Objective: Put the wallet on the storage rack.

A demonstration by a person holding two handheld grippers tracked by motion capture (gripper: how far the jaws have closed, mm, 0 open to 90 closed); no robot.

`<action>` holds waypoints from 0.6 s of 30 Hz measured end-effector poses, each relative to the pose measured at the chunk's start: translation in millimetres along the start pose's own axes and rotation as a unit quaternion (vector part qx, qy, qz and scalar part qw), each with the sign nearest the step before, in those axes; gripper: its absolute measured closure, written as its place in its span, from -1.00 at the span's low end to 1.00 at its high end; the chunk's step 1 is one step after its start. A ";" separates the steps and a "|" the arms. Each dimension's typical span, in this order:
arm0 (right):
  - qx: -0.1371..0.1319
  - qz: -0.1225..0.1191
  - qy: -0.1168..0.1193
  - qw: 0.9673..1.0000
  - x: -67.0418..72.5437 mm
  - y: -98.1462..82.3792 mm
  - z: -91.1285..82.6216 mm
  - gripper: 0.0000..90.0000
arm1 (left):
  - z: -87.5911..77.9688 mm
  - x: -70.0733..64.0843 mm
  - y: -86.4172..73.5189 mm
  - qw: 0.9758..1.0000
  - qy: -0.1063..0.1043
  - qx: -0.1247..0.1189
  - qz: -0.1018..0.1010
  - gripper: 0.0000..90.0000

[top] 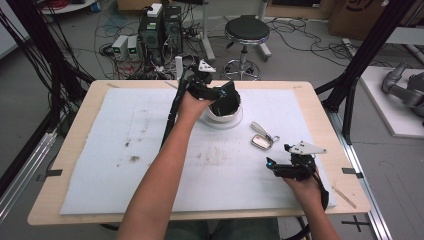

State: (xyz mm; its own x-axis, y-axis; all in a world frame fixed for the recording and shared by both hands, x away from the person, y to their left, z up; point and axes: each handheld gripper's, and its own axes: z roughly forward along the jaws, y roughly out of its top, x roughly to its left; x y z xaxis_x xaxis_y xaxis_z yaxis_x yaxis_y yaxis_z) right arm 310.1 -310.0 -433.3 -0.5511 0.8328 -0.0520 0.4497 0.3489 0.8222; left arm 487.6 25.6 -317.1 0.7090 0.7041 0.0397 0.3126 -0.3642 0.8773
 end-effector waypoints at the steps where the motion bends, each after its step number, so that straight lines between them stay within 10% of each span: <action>1: 0.000 0.000 0.001 1.000 0.5 0.5 0.4 -0.66 | -9.6 -1.7 -2.4 1.000 -0.010 -0.004 0.006 -0.32; 18: 0.002 -0.002 0.001 1.000 -0.1 3.8 4.4 -0.66 | -79.7 0.0 -59.2 0.997 -0.073 -0.030 -0.009 -0.46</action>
State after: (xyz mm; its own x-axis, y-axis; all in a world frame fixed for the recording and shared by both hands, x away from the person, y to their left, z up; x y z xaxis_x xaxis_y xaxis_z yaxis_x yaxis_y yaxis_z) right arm 315.0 -306.8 -432.7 -0.5541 0.8308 -0.0532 0.4508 0.3532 0.8198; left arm 418.8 95.7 -330.9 0.7895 0.6124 -0.0416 0.2898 -0.3120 0.9048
